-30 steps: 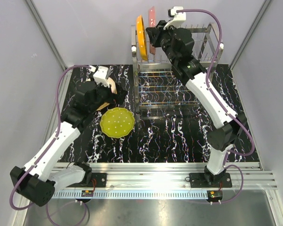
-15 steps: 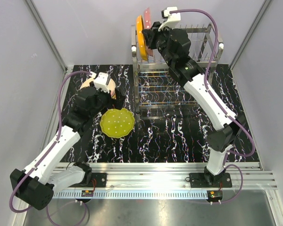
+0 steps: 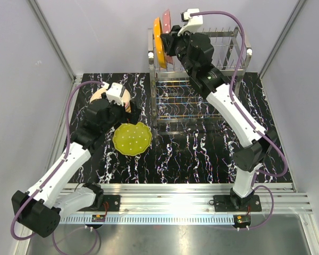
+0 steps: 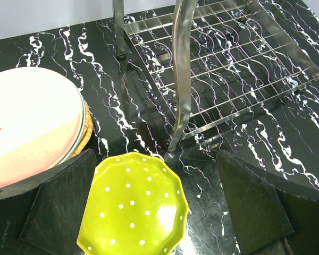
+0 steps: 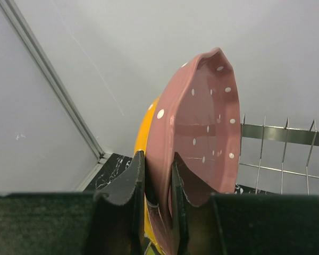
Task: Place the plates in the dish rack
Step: Insert the plate into the dish rack
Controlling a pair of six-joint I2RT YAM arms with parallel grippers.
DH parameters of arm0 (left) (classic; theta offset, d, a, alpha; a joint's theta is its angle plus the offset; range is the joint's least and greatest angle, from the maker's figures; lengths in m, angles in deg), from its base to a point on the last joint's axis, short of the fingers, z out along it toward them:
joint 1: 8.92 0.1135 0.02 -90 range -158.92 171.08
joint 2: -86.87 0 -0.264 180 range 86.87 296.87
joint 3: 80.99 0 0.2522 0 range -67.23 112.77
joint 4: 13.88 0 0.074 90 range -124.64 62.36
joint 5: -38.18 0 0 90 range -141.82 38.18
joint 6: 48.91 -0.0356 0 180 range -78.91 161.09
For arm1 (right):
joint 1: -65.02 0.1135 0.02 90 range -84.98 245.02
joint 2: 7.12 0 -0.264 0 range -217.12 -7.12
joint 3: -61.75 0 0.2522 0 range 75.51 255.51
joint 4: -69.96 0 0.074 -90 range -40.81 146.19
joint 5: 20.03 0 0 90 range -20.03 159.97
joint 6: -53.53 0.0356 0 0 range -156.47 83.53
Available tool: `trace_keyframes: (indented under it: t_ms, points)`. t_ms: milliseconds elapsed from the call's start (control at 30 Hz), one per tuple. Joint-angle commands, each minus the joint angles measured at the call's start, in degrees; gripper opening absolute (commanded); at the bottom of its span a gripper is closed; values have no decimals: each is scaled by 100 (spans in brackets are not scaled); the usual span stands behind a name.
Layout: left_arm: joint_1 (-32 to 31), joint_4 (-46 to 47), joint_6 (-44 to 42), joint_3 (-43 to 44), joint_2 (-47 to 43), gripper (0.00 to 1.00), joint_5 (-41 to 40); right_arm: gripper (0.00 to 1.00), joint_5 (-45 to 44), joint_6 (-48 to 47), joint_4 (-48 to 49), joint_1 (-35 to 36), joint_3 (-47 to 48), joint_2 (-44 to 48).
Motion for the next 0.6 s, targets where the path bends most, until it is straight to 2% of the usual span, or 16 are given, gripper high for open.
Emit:
trace_keyframes:
  t_ms: [0,200,367,567]
  points:
    - [16,349,-83,-82,-93,99,-97,0,-266,-44,1197,60,-189,499]
    - [25,341,-74,-74,-58,99,-106,0,-425,70,1374,-2,-507,543]
    - [25,323,-65,-91,-75,99,-97,0,-144,474,1549,-177,-735,587]
    - [16,340,-74,-100,-67,99,-97,0,59,378,1629,-178,-526,640]
